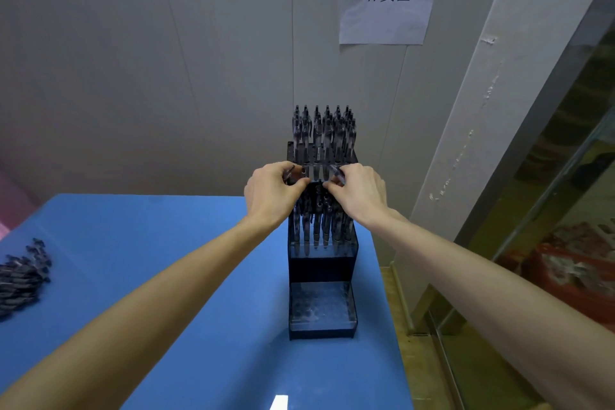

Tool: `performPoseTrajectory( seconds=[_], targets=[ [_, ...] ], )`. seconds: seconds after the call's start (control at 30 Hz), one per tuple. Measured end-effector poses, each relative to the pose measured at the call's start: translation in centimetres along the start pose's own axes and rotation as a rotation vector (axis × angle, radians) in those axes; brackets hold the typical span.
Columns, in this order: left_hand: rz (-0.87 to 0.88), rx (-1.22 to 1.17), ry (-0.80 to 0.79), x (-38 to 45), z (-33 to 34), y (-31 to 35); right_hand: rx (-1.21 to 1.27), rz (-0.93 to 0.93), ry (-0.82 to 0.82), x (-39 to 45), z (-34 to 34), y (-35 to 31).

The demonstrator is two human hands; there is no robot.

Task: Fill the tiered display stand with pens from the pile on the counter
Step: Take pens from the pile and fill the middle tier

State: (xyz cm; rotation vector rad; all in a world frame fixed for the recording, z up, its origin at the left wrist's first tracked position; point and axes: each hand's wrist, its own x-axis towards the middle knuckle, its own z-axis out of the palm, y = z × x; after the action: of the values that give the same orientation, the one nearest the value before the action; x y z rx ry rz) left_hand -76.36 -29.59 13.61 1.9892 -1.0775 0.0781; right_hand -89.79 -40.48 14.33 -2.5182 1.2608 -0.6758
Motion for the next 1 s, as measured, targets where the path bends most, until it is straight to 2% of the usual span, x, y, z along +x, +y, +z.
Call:
performPoseTrajectory(
  seconds=[0.17,0.3,0.53,0.73,0.93,1.0],
  targets=[
    [0.060,0.080,-0.024,0.4,-0.5,0.6,-0.015,-0.125,0.116,0.1,-0.6,-0.8],
    [0.072,0.127,-0.074,0.8,-0.6,0.8,-0.022,-0.071,-0.040,0.8,-0.9,-1.7],
    [0.020,0.157,-0.122,0.5,-0.5,0.5,-0.047,0.004,-0.065,0.8,0.2,-2.5],
    [-0.005,0.193,-0.159,0.9,-0.6,0.9,0.058,-0.021,-0.249,1.2,-0.8,-2.4],
    [0.085,0.368,-0.270,1.2,-0.6,1.5,0.049,-0.021,-0.317,1.5,-1.4,-1.5],
    [0.087,0.385,-0.262,1.0,-0.4,0.8,0.051,-0.029,-0.324,1.4,-1.5,-1.1]
  ],
)
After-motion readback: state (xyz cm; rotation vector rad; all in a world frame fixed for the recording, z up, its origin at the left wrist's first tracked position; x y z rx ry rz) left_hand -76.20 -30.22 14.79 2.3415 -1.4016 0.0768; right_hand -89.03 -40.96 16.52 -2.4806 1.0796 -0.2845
